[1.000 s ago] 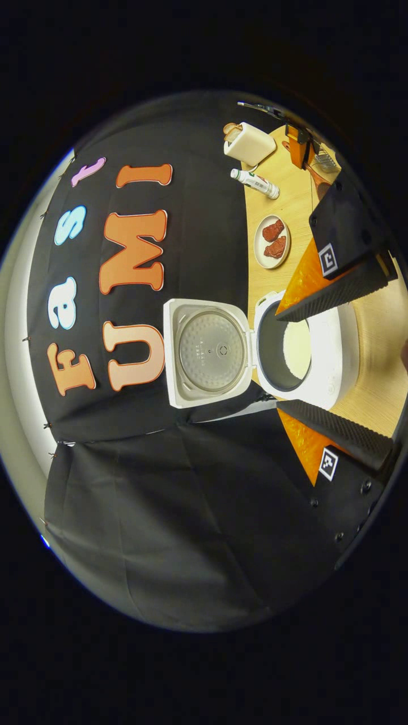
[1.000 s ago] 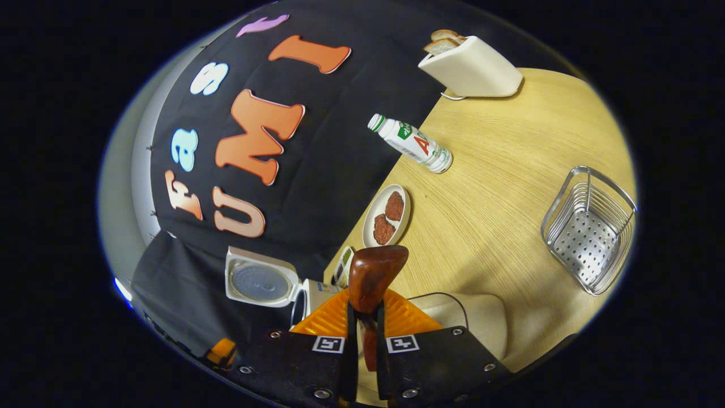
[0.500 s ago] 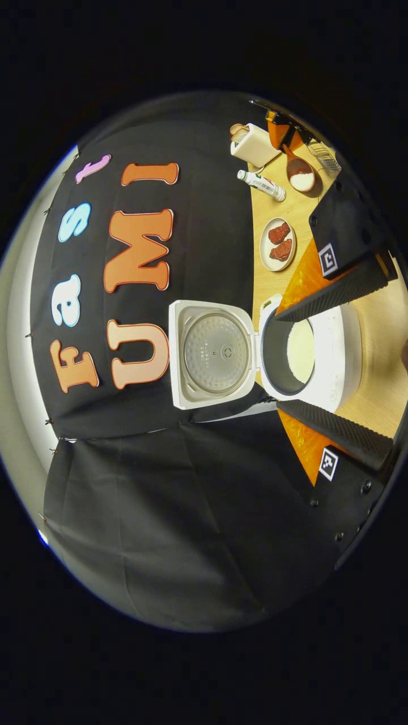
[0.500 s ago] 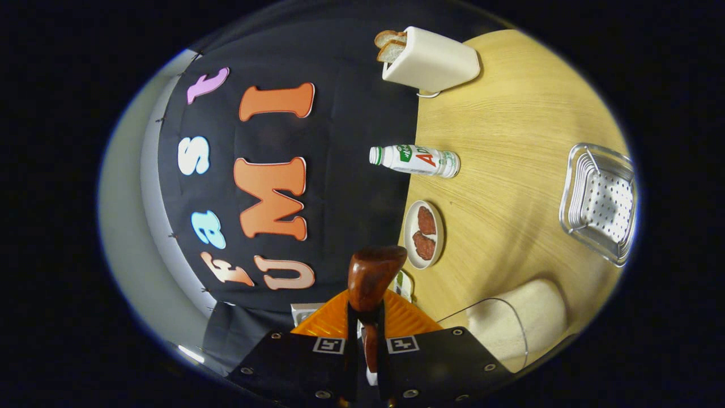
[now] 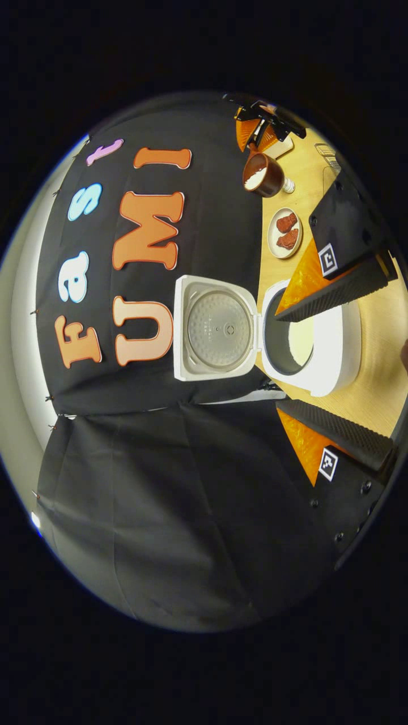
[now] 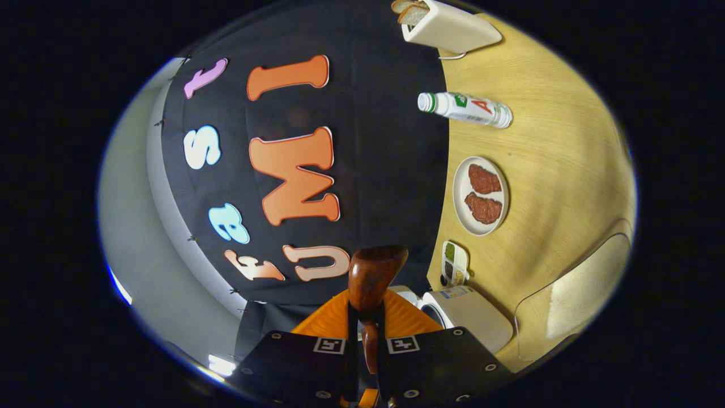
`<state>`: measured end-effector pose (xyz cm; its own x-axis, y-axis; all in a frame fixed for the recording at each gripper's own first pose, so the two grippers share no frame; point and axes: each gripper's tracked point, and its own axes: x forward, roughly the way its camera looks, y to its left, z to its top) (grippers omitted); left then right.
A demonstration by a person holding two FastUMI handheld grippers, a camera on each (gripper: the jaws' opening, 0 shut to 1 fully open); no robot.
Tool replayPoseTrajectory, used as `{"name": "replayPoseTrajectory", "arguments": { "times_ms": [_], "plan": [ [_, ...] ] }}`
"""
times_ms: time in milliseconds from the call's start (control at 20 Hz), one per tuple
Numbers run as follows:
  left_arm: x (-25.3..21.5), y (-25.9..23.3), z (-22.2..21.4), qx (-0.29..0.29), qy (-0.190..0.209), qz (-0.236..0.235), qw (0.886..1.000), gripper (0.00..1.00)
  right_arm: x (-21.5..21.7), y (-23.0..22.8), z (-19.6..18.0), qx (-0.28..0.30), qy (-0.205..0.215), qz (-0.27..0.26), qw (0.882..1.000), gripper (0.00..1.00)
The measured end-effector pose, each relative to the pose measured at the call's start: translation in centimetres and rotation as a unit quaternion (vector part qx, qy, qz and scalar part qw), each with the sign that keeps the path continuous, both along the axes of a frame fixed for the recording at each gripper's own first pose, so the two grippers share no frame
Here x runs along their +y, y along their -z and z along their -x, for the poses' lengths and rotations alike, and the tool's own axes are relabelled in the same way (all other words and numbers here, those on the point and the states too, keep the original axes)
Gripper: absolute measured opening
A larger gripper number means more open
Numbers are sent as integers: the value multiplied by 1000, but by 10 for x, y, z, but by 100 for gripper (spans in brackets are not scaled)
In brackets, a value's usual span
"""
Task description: Close the left gripper, press the button to open the rice cooker; take a wooden spoon from the chopstick holder with the right hand, scoop a spoonful of rice and pour it into the rice cooker, then put the wooden spoon back into the chopstick holder.
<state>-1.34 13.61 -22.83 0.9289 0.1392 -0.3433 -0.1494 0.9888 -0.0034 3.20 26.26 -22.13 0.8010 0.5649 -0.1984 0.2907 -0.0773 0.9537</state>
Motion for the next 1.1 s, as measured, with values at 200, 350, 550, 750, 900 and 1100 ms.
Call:
{"name": "replayPoseTrajectory", "arguments": {
  "times_ms": [200, 350, 550, 750, 900, 1100],
  "plan": [
    [29, -8, 11, -16, -26, -10, 999, 94, 57, -13, -21, -7, -29, 5, 1000, 12],
    [55, -10, 20, -19, -51, -16, 998, 96, 97, -15, -38, -11, -42, 14, 999, 13],
    [84, -4, 32, -14, -74, -20, 997, 97, 139, -14, -49, -14, -48, 26, 998, 13],
    [109, 8, 35, -1, -87, -15, 996, 96, 175, -5, -54, -25, -54, 72, 996, 12],
    [123, 16, 32, 6, -87, -14, 996, 96, 197, 6, -51, -38, -69, 117, 990, 13],
    [134, 27, 26, 15, -82, -8, 996, 96, 209, 18, -50, -57, -81, 177, 979, 12]
  ]
}}
